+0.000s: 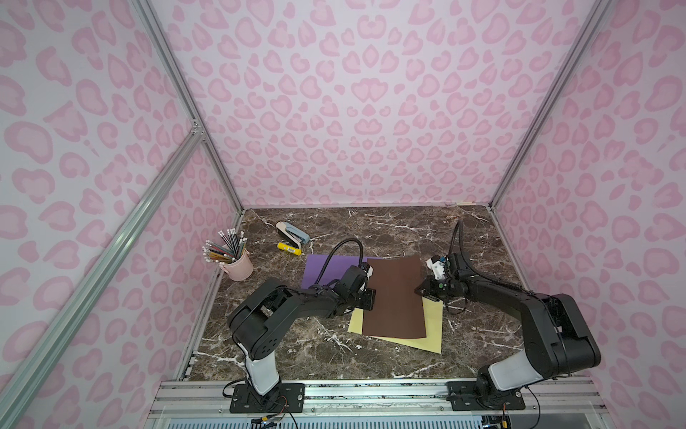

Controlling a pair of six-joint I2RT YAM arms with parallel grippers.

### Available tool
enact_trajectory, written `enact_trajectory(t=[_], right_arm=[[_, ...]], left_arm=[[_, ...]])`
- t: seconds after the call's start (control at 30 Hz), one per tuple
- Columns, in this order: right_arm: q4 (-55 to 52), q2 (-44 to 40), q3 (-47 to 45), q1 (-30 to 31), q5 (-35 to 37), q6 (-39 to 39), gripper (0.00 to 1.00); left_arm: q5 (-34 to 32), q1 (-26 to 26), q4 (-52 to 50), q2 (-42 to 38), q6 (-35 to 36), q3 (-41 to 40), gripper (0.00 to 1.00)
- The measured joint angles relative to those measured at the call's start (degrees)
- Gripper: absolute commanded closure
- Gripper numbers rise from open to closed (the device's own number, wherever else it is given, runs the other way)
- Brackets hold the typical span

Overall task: Fold the rectangular paper in half along the long edge
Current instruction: Fold the paper.

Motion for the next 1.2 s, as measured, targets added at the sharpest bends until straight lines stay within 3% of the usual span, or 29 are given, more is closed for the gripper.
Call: enact_trajectory(t=[0.2,0.43,0.73,1.2], right_arm=[[-2.38,-0.87,2.4,1.75,-1.14,1.07,1.0],[-0.87,-1.27,7.48,9.38,-3.48,6.03,1.0],[6.45,7.87,11.04,14.38,-2.93,13.68,1.0],[9.51,17.46,14.34,17.35,-1.16,14.53,1.0]], left_arm=[[-0.42,-0.52,0.13,0.17,0.0,0.33,0.96],[-0.59,-0.94,0.61,1.09,0.02,1.07,0.96],[-0.2,-1.14,1.57,1.38,-0.87,1.09,0.96],[-0.24,-1.22,0.48,0.46,-1.31,0.66,0.96]])
